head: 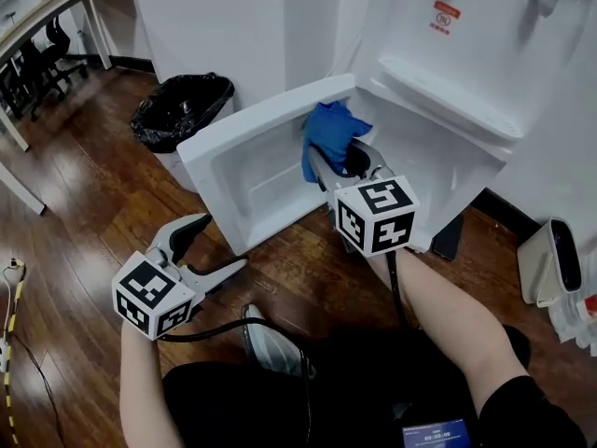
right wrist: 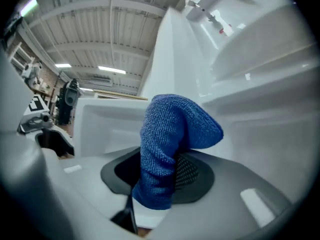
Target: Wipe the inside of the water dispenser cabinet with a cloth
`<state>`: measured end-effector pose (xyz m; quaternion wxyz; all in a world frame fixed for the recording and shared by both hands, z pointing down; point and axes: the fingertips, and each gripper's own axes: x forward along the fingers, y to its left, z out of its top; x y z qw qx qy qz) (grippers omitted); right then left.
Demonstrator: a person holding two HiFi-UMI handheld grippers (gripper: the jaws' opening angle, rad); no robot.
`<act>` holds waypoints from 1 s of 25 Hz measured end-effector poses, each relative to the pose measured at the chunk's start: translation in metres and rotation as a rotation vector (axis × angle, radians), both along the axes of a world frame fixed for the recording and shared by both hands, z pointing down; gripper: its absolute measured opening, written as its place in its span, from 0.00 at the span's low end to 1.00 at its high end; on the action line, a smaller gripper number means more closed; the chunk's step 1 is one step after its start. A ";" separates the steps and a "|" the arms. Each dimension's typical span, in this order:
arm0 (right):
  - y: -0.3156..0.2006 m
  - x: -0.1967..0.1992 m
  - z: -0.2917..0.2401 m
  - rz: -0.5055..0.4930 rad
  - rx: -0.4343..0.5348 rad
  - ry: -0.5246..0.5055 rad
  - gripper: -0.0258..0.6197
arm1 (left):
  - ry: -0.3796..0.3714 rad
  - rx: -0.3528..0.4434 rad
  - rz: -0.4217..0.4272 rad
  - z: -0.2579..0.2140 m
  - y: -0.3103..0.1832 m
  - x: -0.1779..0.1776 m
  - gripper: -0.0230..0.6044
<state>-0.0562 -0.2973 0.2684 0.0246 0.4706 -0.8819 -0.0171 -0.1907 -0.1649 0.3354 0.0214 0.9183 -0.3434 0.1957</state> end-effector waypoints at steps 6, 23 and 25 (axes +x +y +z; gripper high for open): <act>0.098 -0.124 -0.006 -0.379 0.036 0.011 0.27 | 0.004 -0.014 0.032 0.000 0.005 0.002 0.63; 0.000 -0.010 0.047 -0.013 -0.088 0.021 0.27 | -0.015 -0.012 0.058 0.002 0.011 0.005 0.71; -0.022 0.036 0.049 0.113 -0.091 0.004 0.27 | -0.015 -0.011 0.057 0.002 0.010 0.004 0.71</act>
